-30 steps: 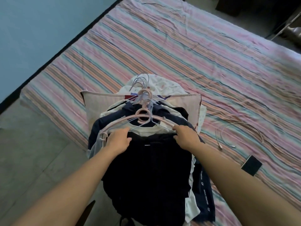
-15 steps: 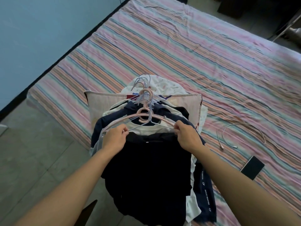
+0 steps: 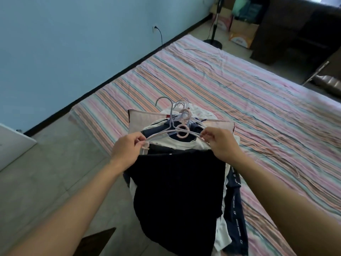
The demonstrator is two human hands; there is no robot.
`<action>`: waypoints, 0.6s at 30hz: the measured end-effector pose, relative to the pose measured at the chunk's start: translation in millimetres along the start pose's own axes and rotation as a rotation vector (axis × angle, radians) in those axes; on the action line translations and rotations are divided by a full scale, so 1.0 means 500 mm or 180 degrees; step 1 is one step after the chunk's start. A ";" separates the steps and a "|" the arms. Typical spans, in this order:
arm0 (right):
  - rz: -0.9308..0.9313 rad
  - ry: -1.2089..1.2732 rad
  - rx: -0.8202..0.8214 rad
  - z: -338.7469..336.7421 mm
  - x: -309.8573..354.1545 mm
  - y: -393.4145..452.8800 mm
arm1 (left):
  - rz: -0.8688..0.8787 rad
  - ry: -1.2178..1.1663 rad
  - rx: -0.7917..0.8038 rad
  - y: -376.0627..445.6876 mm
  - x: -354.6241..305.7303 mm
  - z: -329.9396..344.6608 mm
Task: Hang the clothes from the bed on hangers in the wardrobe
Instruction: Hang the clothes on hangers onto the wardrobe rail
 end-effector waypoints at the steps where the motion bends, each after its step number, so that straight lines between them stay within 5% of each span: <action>1: -0.0065 -0.0012 -0.0020 -0.006 0.026 -0.017 | 0.0029 -0.0043 -0.0082 -0.026 -0.001 -0.028; 18: -0.1221 -0.0195 -0.0020 -0.084 0.474 -0.293 | -0.0060 0.0031 -0.1217 -0.466 0.014 -0.442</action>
Point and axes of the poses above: each hand's wrist, its own y-axis towards the middle knuckle, its own z-axis out of the palm, x = y × z, the point moved 7 cm from there along y, towards the middle knuckle, and after that the axes turned 1 degree about x, right-handed, at the moved point
